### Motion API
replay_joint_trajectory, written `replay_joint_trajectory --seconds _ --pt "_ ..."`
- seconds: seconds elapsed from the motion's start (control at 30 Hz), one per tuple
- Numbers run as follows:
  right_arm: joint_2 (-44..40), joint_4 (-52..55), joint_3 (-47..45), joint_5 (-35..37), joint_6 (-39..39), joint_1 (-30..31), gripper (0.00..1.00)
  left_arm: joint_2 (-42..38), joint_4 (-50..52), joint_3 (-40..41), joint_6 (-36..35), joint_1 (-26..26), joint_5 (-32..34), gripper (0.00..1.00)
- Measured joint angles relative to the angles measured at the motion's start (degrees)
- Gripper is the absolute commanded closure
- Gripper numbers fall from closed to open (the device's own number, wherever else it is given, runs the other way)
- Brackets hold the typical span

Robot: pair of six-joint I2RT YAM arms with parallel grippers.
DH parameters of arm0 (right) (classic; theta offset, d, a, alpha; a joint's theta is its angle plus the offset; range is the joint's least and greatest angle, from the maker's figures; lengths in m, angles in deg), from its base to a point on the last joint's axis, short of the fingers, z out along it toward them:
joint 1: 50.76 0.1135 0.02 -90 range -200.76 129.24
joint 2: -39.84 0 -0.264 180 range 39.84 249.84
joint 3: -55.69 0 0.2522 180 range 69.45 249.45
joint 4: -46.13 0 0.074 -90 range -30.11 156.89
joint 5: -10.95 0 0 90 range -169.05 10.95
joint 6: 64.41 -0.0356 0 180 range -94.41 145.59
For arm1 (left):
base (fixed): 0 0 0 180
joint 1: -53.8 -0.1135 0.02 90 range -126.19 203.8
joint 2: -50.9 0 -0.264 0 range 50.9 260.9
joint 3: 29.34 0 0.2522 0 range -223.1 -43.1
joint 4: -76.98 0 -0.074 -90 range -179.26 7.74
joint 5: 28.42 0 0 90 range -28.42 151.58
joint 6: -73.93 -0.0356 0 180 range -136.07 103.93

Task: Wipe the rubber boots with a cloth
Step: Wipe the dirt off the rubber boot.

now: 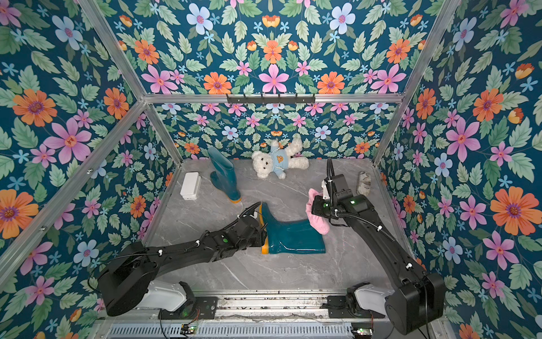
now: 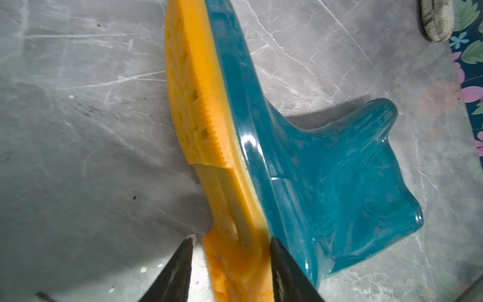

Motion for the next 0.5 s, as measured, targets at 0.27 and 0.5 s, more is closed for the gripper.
replay_joint_trajectory --seconds 0.27,0.5 --pt "10.86 -2.56 6.95 2.25 -0.48 9.4 1.0 0.31 -3.23 1.75 0.94 -0.28 -1.11 0.59" --pt "24.55 -8.17 12.79 -0.07 -2.47 15.74 1.0 0.31 -9.66 5.6 2.67 -0.5 -2.1 0.61"
